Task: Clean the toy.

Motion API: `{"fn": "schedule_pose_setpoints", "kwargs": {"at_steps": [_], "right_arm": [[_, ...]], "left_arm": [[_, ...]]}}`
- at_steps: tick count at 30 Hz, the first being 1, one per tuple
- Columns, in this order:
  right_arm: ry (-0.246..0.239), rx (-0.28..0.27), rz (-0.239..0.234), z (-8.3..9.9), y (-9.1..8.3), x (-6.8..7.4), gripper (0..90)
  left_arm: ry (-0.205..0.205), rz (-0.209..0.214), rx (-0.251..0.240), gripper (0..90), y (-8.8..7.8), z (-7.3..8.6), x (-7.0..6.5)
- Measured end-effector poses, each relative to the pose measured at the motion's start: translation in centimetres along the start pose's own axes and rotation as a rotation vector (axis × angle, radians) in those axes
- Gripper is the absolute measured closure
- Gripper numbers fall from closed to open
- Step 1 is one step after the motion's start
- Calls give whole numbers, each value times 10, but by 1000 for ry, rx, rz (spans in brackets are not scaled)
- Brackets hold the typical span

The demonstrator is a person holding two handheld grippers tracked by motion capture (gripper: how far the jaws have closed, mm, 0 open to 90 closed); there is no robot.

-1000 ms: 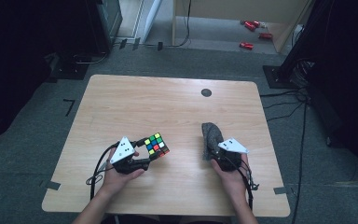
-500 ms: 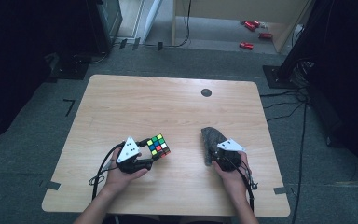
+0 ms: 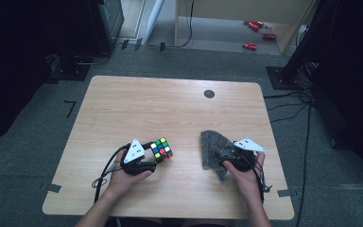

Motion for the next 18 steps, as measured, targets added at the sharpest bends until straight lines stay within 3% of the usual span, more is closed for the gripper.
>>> {"fn": "schedule_pose_setpoints", "kwargs": {"at_steps": [5, 15, 18], "right_arm": [[27, 21, 42, 4, -14, -15, 123], [44, 60, 63, 18, -31, -24, 129], [52, 69, 73, 28, -46, -27, 129]], "left_arm": [[0, 0, 20, 346, 4, 3, 1], [-14, 13, 61, 346, 10, 8, 1], [-8, 14, 73, 346, 12, 9, 0]]}}
Point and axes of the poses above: each handheld gripper's, and its own axes: y roughly forward along the jaws, z roughly out of its underside, x roughly to its left, the point moved 5 cm from there along y, roughly forward along the jaws, and after that the axes turned 10 degrees about -z, right-handed, at the moved point
